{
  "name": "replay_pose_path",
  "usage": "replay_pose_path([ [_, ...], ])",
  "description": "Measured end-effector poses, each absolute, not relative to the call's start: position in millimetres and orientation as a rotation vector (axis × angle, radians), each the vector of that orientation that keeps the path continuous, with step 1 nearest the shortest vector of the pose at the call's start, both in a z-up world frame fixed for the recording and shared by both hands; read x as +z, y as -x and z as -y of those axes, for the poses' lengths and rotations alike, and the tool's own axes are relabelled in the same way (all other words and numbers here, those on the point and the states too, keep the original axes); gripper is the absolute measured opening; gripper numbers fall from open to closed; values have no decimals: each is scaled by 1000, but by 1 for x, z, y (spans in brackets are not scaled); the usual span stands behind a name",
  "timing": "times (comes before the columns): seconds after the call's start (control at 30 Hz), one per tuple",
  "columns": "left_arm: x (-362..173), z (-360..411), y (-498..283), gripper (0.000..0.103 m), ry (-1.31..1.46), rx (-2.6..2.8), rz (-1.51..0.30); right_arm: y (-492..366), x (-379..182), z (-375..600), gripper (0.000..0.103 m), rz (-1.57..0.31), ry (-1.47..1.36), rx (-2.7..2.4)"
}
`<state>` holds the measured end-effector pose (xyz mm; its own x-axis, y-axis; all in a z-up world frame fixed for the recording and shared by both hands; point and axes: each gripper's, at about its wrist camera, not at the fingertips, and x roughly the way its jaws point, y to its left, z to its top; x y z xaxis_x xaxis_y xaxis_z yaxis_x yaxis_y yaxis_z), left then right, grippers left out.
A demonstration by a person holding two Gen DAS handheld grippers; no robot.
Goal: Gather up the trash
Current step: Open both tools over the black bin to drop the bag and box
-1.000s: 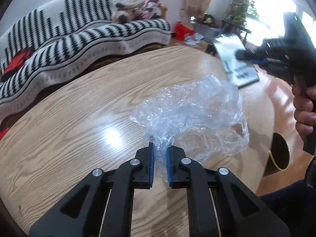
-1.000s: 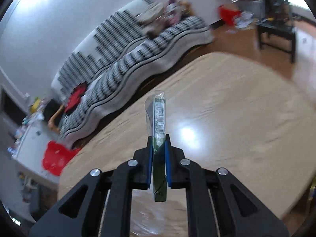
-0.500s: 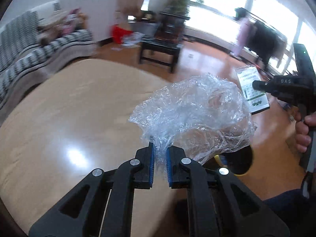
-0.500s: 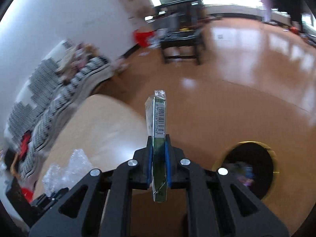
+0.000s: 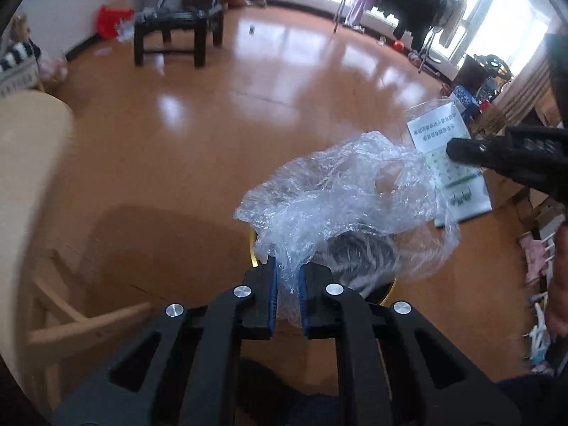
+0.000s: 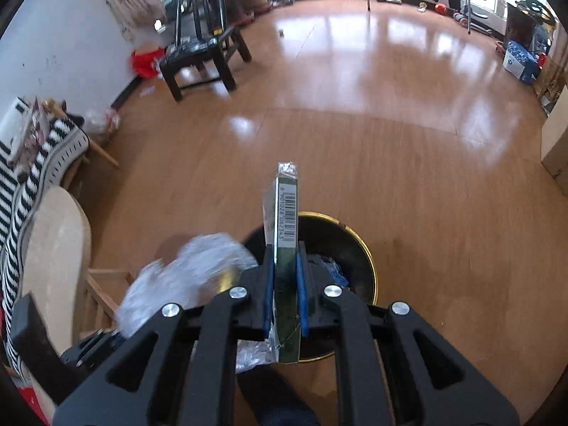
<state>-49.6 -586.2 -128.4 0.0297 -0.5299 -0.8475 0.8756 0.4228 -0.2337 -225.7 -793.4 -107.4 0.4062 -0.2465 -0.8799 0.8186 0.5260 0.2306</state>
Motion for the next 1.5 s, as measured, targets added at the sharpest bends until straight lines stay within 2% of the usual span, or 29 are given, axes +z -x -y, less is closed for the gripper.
replay_pose_path([
  [0.3, -168, 620, 54, 9, -462, -1142, -1120, 217, -132, 796, 12, -1004, -741, -778],
  [0.6, -173, 626, 57, 10, -443, -1169, -1145, 217, -133, 795, 12, -1032, -724, -789],
  [0.63, -172, 625, 58, 13, -441, -1171, -1139, 215, -133, 795, 12, -1037, -710, -801],
  [0.7, -171, 624, 59, 39, -440, -1178, -1131, 213, -133, 795, 12, -1046, -697, -810],
  [0.73, -171, 620, 59, 63, -439, -1181, -1125, 214, -134, 794, 12, -1042, -705, -807],
  [0.77, -169, 619, 60, 70, -434, -1177, -1110, 214, -135, 794, 13, -1038, -717, -800],
  [0.8, -168, 619, 61, 70, -437, -1179, -1104, 214, -135, 795, 17, -1039, -719, -800],
  [0.83, -168, 619, 62, 71, -448, -1184, -1102, 214, -134, 795, 31, -1038, -715, -807],
  [0.87, -168, 619, 63, 72, -451, -1185, -1102, 214, -132, 795, 52, -1028, -709, -812],
  [0.9, -168, 619, 63, 72, -451, -1183, -1103, 215, -130, 796, 59, -1014, -703, -814],
  [1.03, -165, 616, 60, 74, -438, -1174, -1107, 217, -124, 793, 64, -982, -705, -813],
  [1.13, -155, 607, 55, 82, -410, -1159, -1081, 215, -119, 791, 68, -961, -709, -808],
  [1.27, -136, 591, 47, 88, -388, -1113, -1032, 212, -104, 785, 79, -894, -715, -789],
  [1.5, -79, 531, 22, 91, -358, -959, -886, 174, -68, 744, 84, -810, -652, -649],
])
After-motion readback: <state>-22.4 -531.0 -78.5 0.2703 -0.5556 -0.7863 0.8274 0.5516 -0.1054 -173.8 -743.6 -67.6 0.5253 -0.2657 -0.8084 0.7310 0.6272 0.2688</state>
